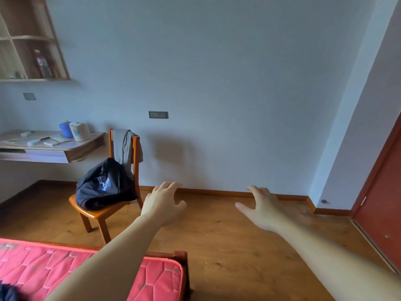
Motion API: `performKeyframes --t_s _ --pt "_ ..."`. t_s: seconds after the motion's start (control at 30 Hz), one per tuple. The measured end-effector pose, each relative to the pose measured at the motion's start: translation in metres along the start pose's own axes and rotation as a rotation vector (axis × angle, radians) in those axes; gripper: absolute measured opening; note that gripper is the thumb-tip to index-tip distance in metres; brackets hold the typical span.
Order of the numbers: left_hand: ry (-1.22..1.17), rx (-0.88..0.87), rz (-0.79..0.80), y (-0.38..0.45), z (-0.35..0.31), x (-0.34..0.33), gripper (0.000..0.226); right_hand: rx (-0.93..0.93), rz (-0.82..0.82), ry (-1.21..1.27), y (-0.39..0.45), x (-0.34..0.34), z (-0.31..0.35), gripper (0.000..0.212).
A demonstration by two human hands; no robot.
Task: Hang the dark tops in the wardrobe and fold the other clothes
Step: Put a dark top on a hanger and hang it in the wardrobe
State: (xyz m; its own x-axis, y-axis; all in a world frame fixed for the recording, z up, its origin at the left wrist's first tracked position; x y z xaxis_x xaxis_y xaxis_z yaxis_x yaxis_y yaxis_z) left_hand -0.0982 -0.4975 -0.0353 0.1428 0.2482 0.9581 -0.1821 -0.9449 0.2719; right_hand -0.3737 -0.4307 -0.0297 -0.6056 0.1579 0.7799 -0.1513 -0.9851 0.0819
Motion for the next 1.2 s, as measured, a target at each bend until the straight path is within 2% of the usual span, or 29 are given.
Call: performKeyframes --t_s 0.27,0.5,0.83,1.2 --pt "0.011 0.045 0.031 0.145 -0.043 -0.036 0.057 0.052 0.041 0.05 0.164 0.024 -0.029 0.066" --pt "0.003 0.123 0.019 0.24 -0.032 -0.071 0.055 0.108 0.115 0.031 0.285 0.005 -0.028 0.064" --pt "-0.108 0.351 0.01 0.403 0.05 -0.161 0.055 0.224 0.23 -0.036 0.507 -0.069 0.007 0.067" --pt "0.063 0.549 0.068 0.51 0.178 -0.167 0.056 0.498 0.369 -0.068 0.688 -0.16 0.11 0.066"
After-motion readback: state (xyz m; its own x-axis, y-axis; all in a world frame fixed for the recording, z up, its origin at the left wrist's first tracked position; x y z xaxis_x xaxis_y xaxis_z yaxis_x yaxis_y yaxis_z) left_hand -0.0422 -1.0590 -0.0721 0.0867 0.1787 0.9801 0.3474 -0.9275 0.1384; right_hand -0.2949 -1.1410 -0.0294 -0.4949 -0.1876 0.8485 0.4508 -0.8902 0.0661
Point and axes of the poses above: each hand's wrist, its own y-axis towards the middle knuckle, its own x-axis out of the back of the hand, z = x × y, the point moved 3 cm from there along y, towards the middle knuckle, and after that the axes turned 14 degrees about y, right-handed, at the moved point
